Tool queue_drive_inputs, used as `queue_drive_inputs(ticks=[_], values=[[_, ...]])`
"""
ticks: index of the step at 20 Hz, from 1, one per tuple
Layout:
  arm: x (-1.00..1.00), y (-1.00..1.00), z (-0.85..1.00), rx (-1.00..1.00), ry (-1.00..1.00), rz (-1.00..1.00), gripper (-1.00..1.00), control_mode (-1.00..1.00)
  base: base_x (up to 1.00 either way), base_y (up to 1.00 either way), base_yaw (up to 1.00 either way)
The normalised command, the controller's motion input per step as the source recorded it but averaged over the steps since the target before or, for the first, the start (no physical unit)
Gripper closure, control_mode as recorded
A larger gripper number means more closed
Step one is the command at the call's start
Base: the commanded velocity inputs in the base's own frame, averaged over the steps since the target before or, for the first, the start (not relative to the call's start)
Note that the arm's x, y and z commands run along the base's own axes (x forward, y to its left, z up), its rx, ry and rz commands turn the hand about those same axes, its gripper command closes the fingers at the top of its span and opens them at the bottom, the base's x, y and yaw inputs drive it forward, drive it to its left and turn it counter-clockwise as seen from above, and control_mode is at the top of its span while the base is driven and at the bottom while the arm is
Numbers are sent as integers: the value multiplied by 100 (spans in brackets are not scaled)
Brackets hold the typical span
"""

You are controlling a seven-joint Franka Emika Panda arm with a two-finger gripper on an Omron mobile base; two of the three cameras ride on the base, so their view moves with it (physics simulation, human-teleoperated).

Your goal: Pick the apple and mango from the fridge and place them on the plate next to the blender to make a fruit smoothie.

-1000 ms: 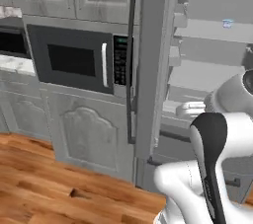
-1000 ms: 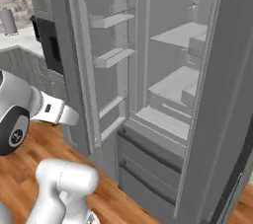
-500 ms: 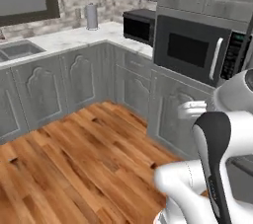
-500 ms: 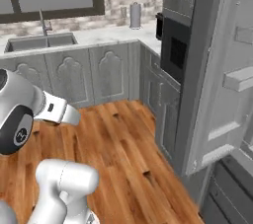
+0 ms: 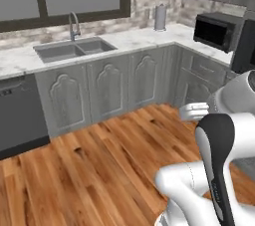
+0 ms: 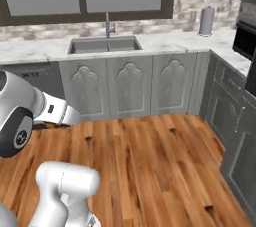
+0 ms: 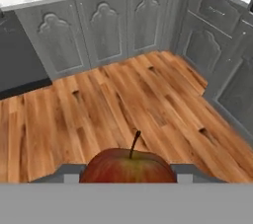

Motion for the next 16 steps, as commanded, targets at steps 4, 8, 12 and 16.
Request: queue_drive_inputs(ticks=[4,8,12,16], values=[[0,0,0,0,0,0,100,100,100,100,25],[0,0,0,0,0,0,100,100,70,78,58],[0,0,0,0,0,0,100,100,27,49,78],[0,0,0,0,0,0,100,100,10,22,90]])
